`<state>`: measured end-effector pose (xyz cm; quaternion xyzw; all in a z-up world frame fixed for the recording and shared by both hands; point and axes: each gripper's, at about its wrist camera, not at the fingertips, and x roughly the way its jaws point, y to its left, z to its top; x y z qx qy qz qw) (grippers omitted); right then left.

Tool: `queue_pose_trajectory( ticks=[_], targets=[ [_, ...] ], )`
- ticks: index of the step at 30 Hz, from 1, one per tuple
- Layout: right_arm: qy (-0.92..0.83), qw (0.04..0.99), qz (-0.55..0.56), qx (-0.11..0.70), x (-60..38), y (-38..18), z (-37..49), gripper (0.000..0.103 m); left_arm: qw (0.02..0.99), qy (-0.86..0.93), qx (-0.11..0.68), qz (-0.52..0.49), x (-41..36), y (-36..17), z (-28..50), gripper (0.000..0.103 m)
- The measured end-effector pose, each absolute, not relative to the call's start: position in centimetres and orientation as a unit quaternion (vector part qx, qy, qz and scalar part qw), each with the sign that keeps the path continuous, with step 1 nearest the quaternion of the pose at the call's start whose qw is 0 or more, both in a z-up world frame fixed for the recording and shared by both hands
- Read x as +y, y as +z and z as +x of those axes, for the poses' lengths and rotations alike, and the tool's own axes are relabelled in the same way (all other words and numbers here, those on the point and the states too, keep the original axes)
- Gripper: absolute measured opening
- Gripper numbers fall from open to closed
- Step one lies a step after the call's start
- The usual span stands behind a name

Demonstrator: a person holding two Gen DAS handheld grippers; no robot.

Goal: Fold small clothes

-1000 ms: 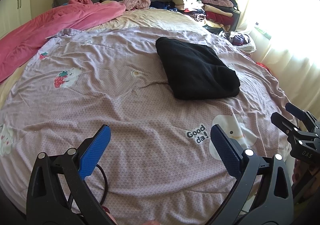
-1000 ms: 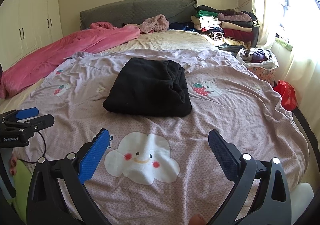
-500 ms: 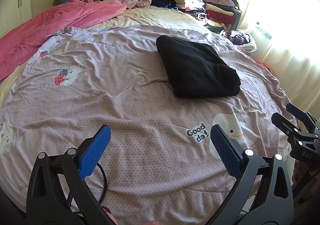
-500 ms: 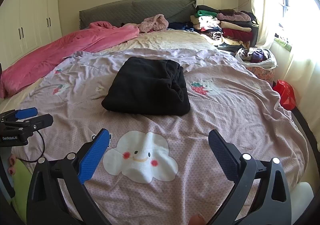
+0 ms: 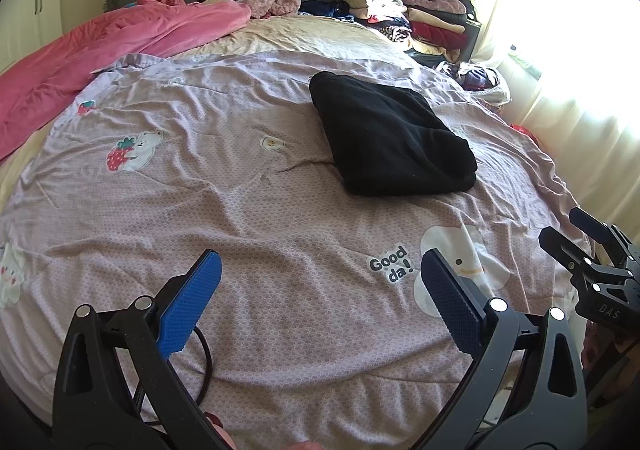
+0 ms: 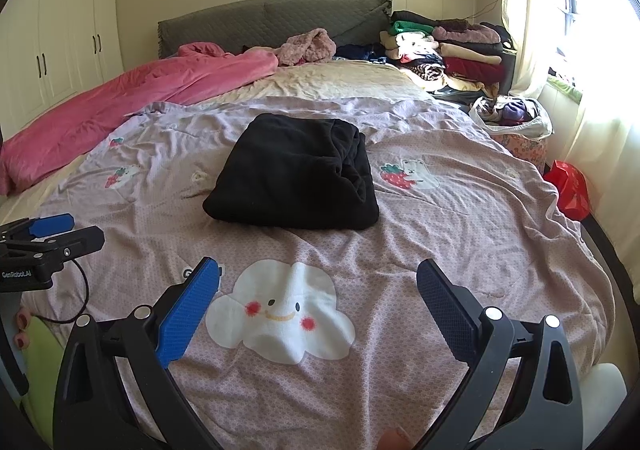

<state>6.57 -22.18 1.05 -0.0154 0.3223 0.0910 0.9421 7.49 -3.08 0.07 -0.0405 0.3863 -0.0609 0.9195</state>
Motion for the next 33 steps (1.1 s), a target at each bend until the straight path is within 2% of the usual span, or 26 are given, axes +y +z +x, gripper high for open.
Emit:
queue_pose_trajectory(
  ticks=[33],
  targets=[
    [0.091, 0.941, -0.021, 0.326, -22.02, 1.13, 6.06, 0.099, 0.918, -0.057, 0.39, -0.039, -3.11, 0.04, 7.15, 0.094]
  ],
)
